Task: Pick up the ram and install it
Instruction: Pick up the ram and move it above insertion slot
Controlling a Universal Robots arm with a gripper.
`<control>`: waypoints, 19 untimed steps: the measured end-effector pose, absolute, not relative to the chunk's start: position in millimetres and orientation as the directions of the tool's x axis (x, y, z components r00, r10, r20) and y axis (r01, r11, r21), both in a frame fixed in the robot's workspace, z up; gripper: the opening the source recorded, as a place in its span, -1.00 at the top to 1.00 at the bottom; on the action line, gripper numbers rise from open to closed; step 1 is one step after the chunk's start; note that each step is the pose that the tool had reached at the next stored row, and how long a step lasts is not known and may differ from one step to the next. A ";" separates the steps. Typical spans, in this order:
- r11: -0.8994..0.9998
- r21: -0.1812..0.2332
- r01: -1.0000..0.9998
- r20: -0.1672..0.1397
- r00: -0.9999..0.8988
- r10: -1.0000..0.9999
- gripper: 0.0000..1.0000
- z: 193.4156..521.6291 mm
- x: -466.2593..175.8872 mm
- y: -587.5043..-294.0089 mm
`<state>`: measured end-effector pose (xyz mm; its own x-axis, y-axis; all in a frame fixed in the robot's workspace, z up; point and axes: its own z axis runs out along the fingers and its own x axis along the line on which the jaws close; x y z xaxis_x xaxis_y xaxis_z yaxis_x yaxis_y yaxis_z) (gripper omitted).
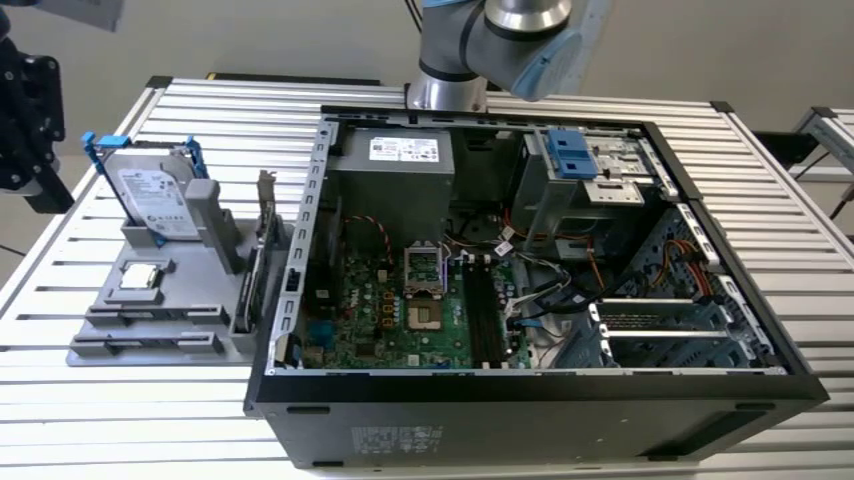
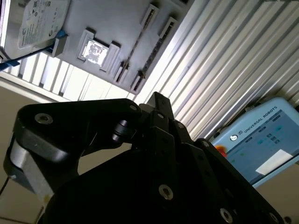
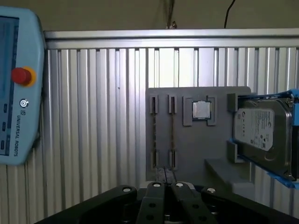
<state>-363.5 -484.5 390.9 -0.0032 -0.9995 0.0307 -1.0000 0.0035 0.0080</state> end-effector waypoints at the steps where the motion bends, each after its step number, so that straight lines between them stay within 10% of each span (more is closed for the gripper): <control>1: -0.005 0.008 -1.000 0.031 0.005 -1.000 1.00 390.9 -363.5 -484.5; 19: -0.026 0.008 -1.000 0.031 0.026 -0.999 1.00 390.8 -363.5 -484.5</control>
<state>-363.5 -484.5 390.8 0.0259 -0.9992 0.0307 -0.9996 -0.0257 0.0080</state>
